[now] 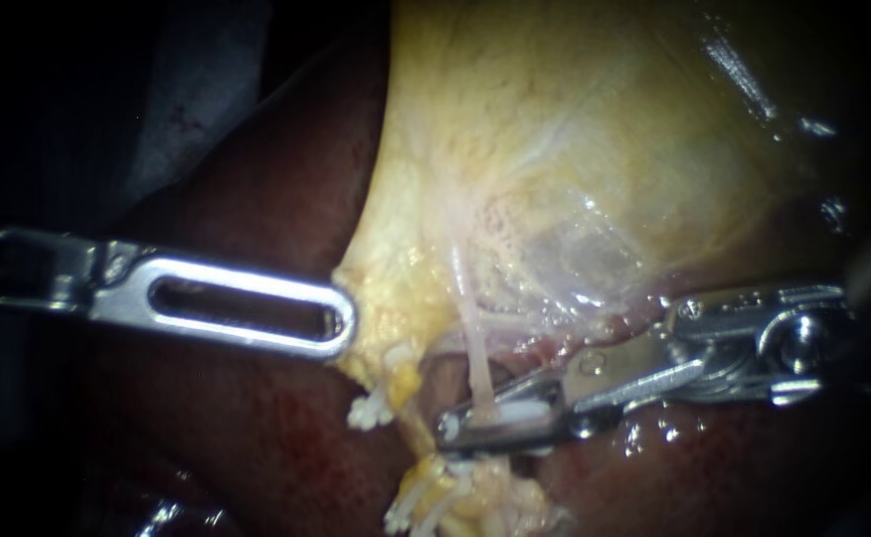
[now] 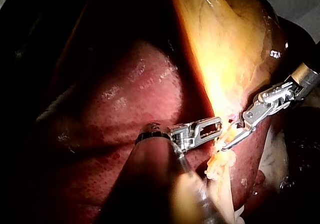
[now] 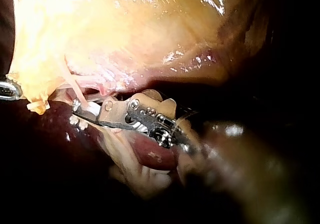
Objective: Going back second clip right tube
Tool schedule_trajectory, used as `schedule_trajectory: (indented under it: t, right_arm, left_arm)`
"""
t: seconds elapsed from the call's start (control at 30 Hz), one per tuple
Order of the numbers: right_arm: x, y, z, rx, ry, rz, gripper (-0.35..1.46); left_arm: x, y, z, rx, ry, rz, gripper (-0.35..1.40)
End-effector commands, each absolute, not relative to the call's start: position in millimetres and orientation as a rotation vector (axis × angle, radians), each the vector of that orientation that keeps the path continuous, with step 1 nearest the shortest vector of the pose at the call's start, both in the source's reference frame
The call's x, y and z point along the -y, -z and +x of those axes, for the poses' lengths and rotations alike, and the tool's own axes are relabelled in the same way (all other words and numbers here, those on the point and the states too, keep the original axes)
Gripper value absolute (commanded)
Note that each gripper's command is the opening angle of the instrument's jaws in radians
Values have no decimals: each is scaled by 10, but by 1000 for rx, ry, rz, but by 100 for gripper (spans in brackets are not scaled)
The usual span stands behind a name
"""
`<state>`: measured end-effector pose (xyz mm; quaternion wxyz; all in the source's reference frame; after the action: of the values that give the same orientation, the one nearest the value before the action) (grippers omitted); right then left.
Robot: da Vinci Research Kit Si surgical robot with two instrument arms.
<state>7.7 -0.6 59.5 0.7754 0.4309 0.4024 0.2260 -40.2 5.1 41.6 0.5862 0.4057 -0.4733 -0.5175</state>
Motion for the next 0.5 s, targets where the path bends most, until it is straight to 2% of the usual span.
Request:
schedule_trajectory:
  t: [0.03, 0.4, 0.47, 0.5]
  right_arm:
    - [6, -596, 77, -872, -489, 931, -32]
    - [6, -596, 77, -872, -489, 931, -32]
    - [6, -596, 77, -872, -489, 931, -31]
    - [7, -595, 77, -872, -489, 931, -24]
  left_arm:
    - [-51, -416, -402, 1103, 1206, 946, -35]
    - [-50, -417, -402, 1104, 1207, 946, -35]
    - [-50, -417, -402, 1104, 1207, 946, -35]
    - [-50, -417, -402, 1104, 1207, 946, -35]
